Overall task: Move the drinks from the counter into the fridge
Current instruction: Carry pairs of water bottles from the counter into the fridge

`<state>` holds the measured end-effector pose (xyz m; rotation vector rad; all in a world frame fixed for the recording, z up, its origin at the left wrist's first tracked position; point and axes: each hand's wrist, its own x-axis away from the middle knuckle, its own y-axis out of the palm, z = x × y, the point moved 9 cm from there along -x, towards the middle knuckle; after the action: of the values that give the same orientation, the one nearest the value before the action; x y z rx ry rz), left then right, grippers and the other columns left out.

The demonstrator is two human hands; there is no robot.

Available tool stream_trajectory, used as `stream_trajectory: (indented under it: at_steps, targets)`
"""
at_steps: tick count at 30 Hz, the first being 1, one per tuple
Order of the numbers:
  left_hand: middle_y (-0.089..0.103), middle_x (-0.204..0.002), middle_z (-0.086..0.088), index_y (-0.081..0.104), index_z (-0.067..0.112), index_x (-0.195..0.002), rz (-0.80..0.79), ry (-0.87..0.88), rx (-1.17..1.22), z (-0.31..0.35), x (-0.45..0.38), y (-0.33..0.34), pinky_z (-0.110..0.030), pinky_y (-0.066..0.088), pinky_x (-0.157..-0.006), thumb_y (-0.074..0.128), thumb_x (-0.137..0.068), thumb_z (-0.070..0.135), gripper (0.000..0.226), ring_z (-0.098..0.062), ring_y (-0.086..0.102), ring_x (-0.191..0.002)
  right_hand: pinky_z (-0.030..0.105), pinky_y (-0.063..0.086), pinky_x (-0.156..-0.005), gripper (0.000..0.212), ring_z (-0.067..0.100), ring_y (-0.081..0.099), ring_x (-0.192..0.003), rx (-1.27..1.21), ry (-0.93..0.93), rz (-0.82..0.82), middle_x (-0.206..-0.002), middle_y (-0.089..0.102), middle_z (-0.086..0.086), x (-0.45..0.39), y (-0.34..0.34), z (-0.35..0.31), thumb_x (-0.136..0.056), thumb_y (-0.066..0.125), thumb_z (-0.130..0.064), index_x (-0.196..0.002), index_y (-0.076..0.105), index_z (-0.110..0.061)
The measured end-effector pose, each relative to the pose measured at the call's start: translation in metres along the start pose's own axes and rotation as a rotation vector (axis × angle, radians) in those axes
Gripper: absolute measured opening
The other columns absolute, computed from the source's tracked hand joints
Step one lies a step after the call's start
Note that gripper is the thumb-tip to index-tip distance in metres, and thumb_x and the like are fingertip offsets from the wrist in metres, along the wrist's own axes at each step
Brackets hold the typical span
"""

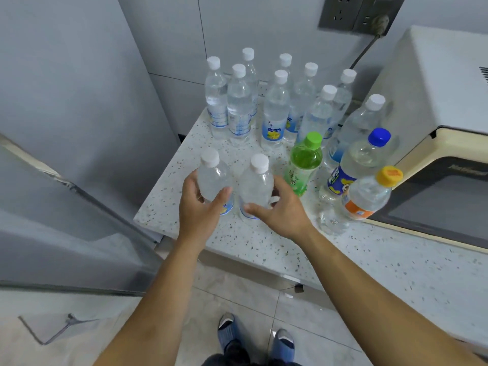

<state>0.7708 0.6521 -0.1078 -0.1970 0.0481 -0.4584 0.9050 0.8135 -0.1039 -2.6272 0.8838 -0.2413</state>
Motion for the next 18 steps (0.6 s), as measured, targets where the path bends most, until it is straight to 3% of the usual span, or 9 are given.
stream_trajectory:
  at_steps: [4,10,18]
  targets:
    - [0.064,-0.119,0.016,0.051,0.041,-0.123,-0.075,-0.101,0.026,-0.037,0.001,0.009,-0.036,0.055,-0.092,0.082,-0.069,0.049,0.063,-0.006,0.063,-0.111,0.029,0.048,-0.096,0.074,0.007,0.056,-0.115,-0.035,0.112,0.028,-0.125,0.06,-0.013,0.006,0.013,0.036,-0.066,0.091,-0.033,-0.129,0.052,-0.03]
    - [0.058,-0.123,0.02,0.043,0.048,-0.128,-0.147,-0.177,0.005,-0.054,-0.002,0.018,-0.035,0.054,-0.088,0.082,-0.069,0.05,0.071,-0.004,0.058,-0.113,0.004,0.045,-0.082,0.074,-0.013,0.055,-0.107,-0.152,0.109,0.075,-0.121,0.06,-0.017,0.002,0.023,0.034,-0.069,0.091,-0.021,-0.129,0.047,-0.034]
    - [0.064,-0.117,0.021,0.053,0.05,-0.116,-0.167,-0.154,0.061,-0.057,0.017,0.009,-0.025,0.052,-0.085,0.078,-0.07,0.045,0.053,0.0,0.063,-0.107,0.022,0.055,-0.081,0.046,0.01,0.07,-0.102,-0.448,0.203,0.115,-0.114,0.073,-0.003,0.036,0.02,0.048,-0.083,0.08,-0.015,-0.124,0.06,-0.021]
